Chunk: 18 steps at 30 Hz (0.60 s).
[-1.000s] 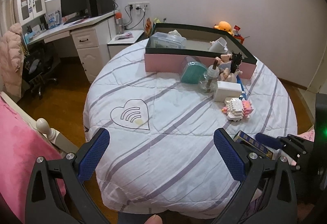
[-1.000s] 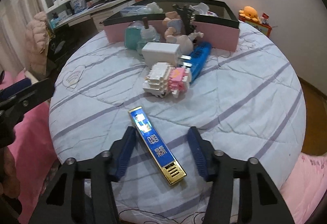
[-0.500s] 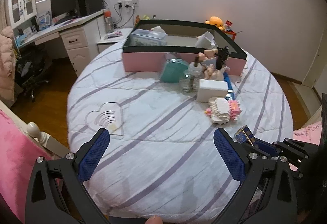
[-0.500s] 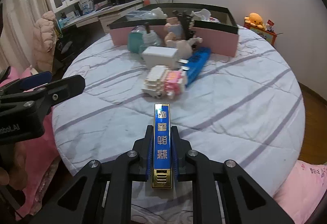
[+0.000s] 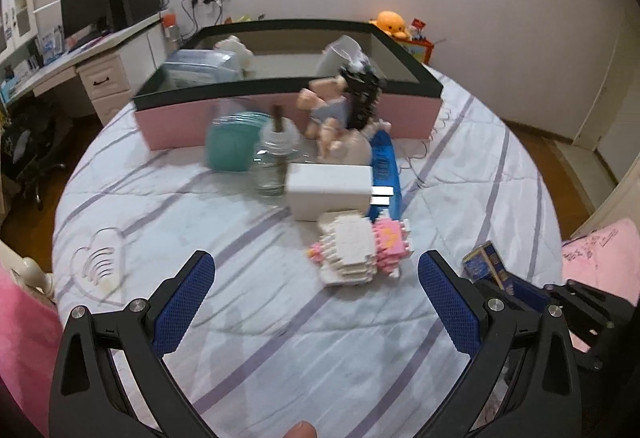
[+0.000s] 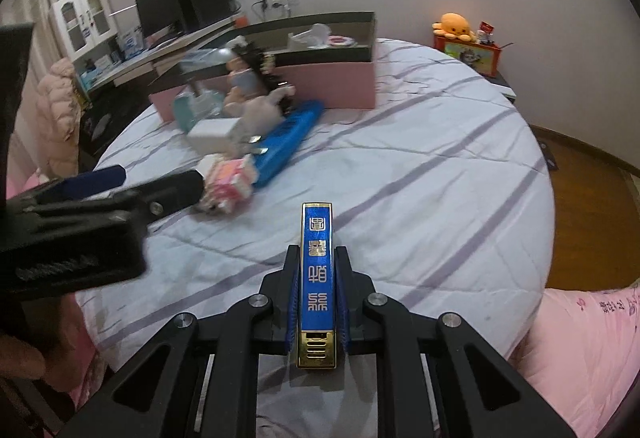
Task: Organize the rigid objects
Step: 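Grasp the blue-gold box with right tool while left tool grasps white-pink block toy, then carry both items into the pink tray box and release them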
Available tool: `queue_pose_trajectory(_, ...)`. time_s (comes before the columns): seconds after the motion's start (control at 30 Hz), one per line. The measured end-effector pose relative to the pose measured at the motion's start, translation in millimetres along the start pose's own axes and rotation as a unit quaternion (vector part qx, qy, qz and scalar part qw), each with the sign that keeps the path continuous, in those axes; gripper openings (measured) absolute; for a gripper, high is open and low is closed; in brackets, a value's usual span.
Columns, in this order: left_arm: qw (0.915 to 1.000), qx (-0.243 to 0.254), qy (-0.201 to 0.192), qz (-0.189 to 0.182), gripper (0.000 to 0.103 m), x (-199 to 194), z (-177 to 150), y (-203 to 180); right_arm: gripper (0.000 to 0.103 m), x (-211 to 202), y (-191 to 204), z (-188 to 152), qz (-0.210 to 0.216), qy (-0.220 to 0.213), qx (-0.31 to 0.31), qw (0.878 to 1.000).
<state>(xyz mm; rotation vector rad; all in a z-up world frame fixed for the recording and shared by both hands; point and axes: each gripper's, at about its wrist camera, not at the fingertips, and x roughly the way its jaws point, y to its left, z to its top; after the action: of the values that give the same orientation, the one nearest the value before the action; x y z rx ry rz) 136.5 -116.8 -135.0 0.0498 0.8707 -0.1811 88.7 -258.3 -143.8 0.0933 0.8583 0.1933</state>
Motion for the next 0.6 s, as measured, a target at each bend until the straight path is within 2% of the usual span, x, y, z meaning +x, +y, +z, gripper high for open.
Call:
queue_pose_trajectory(0.13, 0.9999, 0.007, 0.010, 0.005, 0.102, 20, 3, -8, 0.015, 1, -8, 1, 0.001, -0.004, 0.010, 1.000)
queue_pose_trajectory(0.23, 0.9995, -0.006, 0.031, -0.004, 0.088, 35, 2, -3, 0.016, 2, -11, 2, 0.004, -0.004, 0.012, 1.000)
queue_pose_trajectory(0.27, 0.9998, -0.006, 0.021, -0.006, 0.077, 32, 2, -2, 0.016, 2, -11, 2, 0.004, -0.004, 0.012, 1.000)
queue_pose_trajectory(0.33, 0.9995, -0.007, 0.021, -0.022, 0.063, 29, 3, 0, 0.016, 3, -11, 2, 0.005, -0.004, 0.012, 1.000)
queue_pose_trajectory(0.43, 0.9989, -0.013, 0.022, -0.040, 0.063, 26, 2, 8, 0.016, 4, -11, 3, 0.004, -0.004, 0.014, 1.000)
queue_pose_trajectory(0.6, 0.9988, -0.017, 0.020, -0.040, 0.063, 17, -1, 19, 0.016, 1, -9, 4, 0.000, -0.003, 0.018, 1.000)
